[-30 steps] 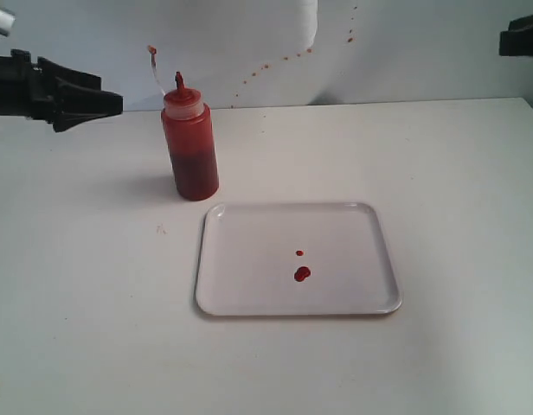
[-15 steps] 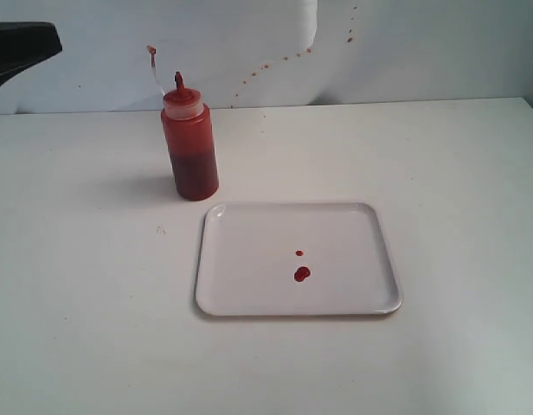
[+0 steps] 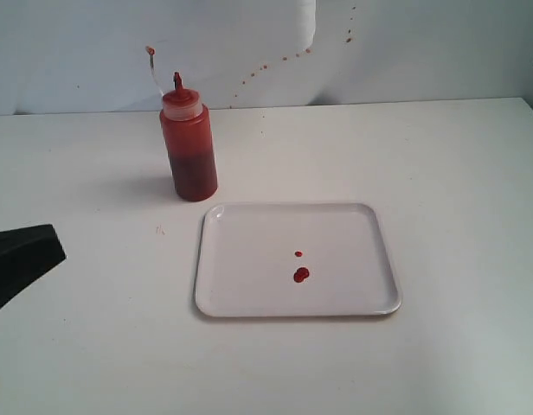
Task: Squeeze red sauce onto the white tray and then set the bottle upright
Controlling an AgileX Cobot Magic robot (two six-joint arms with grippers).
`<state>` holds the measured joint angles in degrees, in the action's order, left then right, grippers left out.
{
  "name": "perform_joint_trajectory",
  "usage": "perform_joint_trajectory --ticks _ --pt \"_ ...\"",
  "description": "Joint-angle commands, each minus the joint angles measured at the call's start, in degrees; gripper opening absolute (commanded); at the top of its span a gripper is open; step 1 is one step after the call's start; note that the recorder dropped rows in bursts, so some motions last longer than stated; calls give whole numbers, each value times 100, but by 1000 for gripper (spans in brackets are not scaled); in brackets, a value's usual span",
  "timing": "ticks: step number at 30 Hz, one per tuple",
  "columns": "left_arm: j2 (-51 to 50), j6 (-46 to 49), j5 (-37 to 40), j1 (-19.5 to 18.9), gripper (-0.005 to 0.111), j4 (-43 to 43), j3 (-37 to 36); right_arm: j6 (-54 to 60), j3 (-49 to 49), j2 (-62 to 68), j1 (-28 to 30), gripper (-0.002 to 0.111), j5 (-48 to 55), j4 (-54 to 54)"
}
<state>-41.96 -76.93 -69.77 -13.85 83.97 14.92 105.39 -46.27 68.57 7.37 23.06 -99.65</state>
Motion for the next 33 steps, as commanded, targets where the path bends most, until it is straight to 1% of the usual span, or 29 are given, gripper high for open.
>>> perform_joint_trajectory --ticks 1,2,3,7,9,10,12,15,18,20,23,28,30,33 --pt "328 -58 -19 258 0 59 -65 -3 14 -13 3 0 17 -29" --pt "244 -58 -19 418 0 70 -65 -3 14 -13 3 0 17 -29" --pt "231 -100 -19 467 0 70 -65 -3 14 -13 3 0 17 -29" --pt "231 -99 -19 479 0 102 -65 -3 14 -13 3 0 17 -29" --pt "231 -361 -19 479 0 97 -65 -3 14 -13 3 0 17 -29" --pt "231 -587 -19 554 0 97 -65 -3 14 -13 3 0 17 -29" --pt "279 -700 -19 617 0 97 -65 -3 14 -13 3 0 17 -29" --pt "631 -900 -19 617 0 97 -65 -3 14 -13 3 0 17 -29" --pt "1320 -1400 -19 617 0 97 -69 -3 14 -13 3 0 17 -29" --pt "1836 -1947 426 617 0 87 -108 -3 14 -13 3 0 17 -29" --pt "2441 -2447 1175 701 0 26 -290 -3 14 -13 3 0 17 -29" --pt "3359 -2951 2530 1248 0 11 -651 -3 14 -13 3 0 17 -29" --pt "3760 -2990 2896 1458 0 11 -742 -3 14 -13 3 0 17 -29" --pt "4196 -3158 3253 1541 0 8 -765 -3 14 -13 3 0 17 -29"
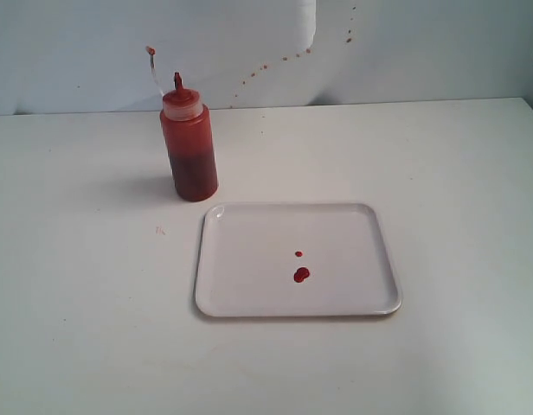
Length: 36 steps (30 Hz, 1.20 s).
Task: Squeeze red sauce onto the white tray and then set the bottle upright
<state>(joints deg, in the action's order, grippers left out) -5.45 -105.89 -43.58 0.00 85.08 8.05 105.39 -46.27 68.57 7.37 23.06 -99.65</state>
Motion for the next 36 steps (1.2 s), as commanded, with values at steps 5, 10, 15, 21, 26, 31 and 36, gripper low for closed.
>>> perform_joint_trajectory --ticks 5,10,15,21,26,31,36 --pt "545 -674 1057 156 0 -336 -78 -3 14 -13 3 0 17 -29" --pt "545 -714 1058 156 0 -465 -78 -3 14 -13 3 0 17 -29" --pt "545 -608 1111 228 0 -547 -78 -3 14 -13 3 0 17 -29" --pt "545 1927 1154 227 0 -2734 -78 -3 14 -13 3 0 17 -29" --pt "545 4097 1527 227 0 -4745 -78 -3 14 -13 3 0 17 -29" --pt "545 5455 2584 227 0 -6116 -78 -3 14 -13 3 0 17 -29" --pt "545 8792 4030 227 0 -8508 -78 -3 14 -13 3 0 17 -29"
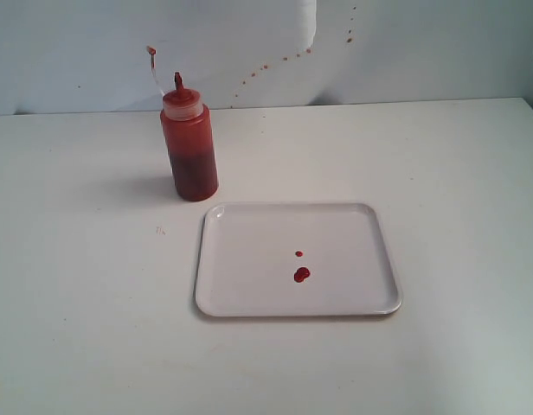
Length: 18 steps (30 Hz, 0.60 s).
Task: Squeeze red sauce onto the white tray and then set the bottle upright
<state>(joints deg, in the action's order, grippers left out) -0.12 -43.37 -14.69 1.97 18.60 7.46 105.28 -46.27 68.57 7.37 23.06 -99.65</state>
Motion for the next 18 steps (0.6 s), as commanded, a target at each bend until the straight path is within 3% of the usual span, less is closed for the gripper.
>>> perform_joint_trajectory --ticks 1,3,5,10,18 --pt "12 3226 1369 31 0 -2380 -19 8 14 -13 3 0 17 -29" --pt "12 4683 1898 31 0 -2962 -19 8 14 -13 3 0 17 -29" --pt "12 5329 2388 31 0 -3008 -19 8 14 -13 3 0 17 -29" --pt "12 5396 3372 31 0 -2502 -19 8 14 -13 3 0 17 -29" --pt "12 4491 3313 31 0 -1860 -616 8 14 -13 3 0 17 -29"
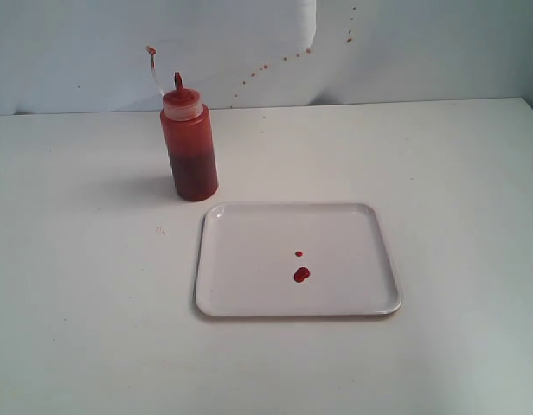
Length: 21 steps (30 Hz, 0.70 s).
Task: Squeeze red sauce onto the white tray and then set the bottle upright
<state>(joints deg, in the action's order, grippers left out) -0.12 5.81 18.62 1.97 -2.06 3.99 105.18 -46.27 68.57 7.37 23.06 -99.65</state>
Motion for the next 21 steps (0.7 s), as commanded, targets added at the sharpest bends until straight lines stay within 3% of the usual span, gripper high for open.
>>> perform_joint_trajectory --ticks 1,9,21 --pt "12 -426 -36 31 0 206 -337 18 14 -13 3 0 17 -29" --pt "12 -905 -47 31 0 158 -399 18 14 -13 3 0 17 -29" --pt "12 -852 -82 31 0 158 -399 18 14 -13 3 0 17 -29"
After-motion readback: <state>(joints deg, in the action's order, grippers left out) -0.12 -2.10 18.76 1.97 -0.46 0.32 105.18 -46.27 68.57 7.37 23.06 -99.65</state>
